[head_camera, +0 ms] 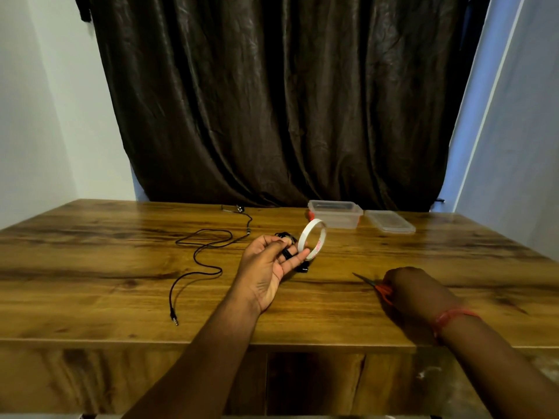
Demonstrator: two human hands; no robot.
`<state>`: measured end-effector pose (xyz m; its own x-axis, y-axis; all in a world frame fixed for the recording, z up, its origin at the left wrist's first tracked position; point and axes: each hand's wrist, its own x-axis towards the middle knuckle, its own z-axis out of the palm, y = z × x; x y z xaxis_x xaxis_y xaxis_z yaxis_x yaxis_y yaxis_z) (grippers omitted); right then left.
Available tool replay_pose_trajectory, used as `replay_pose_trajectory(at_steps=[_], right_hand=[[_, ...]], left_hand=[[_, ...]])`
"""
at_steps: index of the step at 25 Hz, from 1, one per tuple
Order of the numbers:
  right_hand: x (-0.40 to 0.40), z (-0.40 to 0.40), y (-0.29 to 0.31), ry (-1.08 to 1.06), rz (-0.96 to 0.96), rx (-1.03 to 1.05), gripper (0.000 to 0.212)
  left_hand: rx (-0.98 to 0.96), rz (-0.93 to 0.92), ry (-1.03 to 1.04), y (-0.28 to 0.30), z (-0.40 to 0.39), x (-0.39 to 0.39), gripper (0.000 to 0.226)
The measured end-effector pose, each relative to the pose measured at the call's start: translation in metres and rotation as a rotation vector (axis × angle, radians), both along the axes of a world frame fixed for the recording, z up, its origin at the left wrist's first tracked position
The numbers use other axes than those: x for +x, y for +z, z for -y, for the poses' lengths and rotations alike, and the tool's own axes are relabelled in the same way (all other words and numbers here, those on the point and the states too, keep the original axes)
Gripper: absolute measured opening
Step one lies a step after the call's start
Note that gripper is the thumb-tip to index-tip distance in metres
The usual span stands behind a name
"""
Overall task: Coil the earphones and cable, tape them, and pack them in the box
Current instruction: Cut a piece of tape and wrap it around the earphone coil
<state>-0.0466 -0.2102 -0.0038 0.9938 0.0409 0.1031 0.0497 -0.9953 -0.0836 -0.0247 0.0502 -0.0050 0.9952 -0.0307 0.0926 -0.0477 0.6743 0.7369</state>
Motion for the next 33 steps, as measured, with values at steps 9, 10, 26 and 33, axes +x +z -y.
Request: replay_pose_trajectory(at_steps=[9,10,26,33], right_hand=[[0.009,-0.059,-0.016,0.152,0.141,0.532,0.013],[0.007,-0.062,-0.019,0.177,0.139,0.712,0.013],[0.018,-0.042,-0.021,0.714,-0.548,1.437,0.073],[0.021,-0.045,-0.021,0.658,-0.542,1.424,0.05]], left_hand=[[0.041,-0.024,0.095,-0.001,0.002,0.002,0.013],[0.049,-0.027,0.105,-0.001,0.002,0.002,0.012],[0.187,0.023,0.055,-0.009,0.008,0.006,0.011],[0.222,0.048,0.011,-0.011,0.009,0.007,0.011]])
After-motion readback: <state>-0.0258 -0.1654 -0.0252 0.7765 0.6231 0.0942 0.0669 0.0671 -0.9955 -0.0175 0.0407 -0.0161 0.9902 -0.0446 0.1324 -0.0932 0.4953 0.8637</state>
